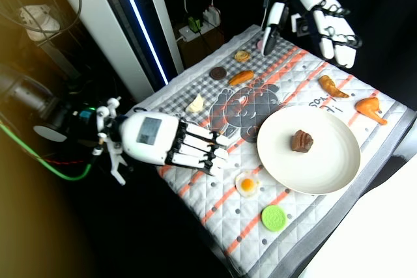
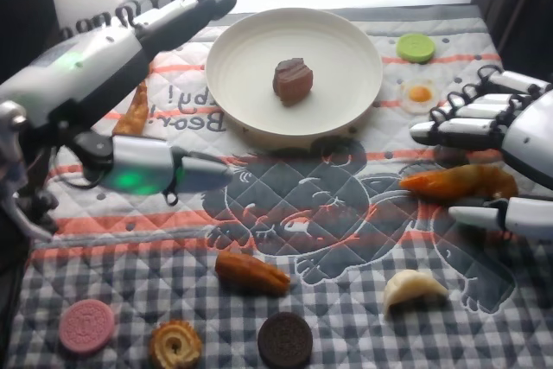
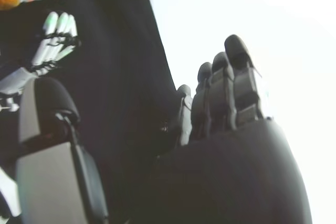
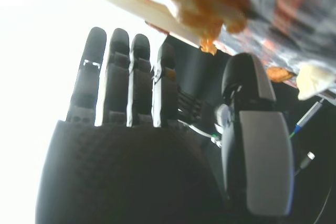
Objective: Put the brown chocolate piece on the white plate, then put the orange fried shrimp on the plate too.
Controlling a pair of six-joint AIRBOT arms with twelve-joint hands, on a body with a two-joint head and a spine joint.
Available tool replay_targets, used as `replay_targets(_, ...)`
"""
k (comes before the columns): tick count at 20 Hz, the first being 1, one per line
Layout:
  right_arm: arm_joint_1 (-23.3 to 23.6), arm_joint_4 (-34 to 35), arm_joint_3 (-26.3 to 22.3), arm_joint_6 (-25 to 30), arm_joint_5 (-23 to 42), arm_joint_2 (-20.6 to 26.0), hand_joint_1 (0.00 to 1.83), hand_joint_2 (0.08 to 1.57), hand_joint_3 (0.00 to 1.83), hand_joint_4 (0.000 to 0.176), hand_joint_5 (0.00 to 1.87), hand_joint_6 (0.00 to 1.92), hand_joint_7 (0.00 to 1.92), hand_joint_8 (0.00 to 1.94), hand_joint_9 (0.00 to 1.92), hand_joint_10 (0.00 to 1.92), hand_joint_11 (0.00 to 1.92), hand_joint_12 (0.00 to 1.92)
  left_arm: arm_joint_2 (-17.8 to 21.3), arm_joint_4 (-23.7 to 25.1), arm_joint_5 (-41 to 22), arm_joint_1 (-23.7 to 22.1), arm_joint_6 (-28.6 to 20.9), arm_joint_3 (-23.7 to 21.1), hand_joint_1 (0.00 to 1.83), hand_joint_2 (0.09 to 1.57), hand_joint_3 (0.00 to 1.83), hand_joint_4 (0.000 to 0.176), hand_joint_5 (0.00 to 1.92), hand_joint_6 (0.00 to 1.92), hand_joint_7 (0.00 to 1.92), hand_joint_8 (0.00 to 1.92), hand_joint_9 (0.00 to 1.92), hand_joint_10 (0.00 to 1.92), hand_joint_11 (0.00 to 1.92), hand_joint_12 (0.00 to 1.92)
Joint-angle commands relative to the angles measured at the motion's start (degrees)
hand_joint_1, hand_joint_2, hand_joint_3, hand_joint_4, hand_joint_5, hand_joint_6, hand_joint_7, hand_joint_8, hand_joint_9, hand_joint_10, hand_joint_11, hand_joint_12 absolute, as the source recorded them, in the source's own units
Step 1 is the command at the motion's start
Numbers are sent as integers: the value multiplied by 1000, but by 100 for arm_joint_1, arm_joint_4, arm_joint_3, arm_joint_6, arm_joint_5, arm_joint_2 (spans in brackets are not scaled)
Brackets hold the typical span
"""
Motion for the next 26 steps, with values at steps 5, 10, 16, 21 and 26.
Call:
replay_targets(5, 83, 80, 126, 24, 243, -63, 817, 1124, 0, 0, 689, 2, 743, 10, 794, 33, 377, 928, 145, 82, -1244, 213, -517, -72, 799, 874, 1, 148, 105, 1, 151, 2, 209, 3, 0, 766)
replay_targets(10, 83, 78, 173, 24, 110, -158, 1182, 1128, 0, 0, 910, 932, 1040, 852, 1028, 597, 738, 1440, 170, 35, -1298, 306, -737, -70, 819, 875, 0, 133, 122, 2, 168, 4, 204, 4, 0, 684)
replay_targets(16, 384, -49, 101, 24, 397, 4, 1280, 1071, 0, 0, 1032, 740, 1137, 959, 1078, 1188, 964, 1635, 170, -24, -1363, 372, -804, -70, 804, 873, 1, 141, 110, 1, 189, 0, 249, 2, 0, 669)
replay_targets(21, 1090, -89, 400, -33, 423, -129, 1248, 1108, 0, 0, 928, 924, 1071, 1023, 957, 1165, 794, 1580, 174, -64, -1462, 509, -1221, -9, 827, 862, 0, 149, 127, 2, 228, 3, 293, 7, 0, 820)
replay_targets(26, 1954, -197, 932, -65, 87, -709, 1264, 1110, 0, 0, 1037, 664, 988, 1228, 876, 1295, 699, 1731, 211, -56, -1559, 609, -1473, 2, 865, 853, 1, 131, 156, 1, 209, 1, 226, 1, 0, 691)
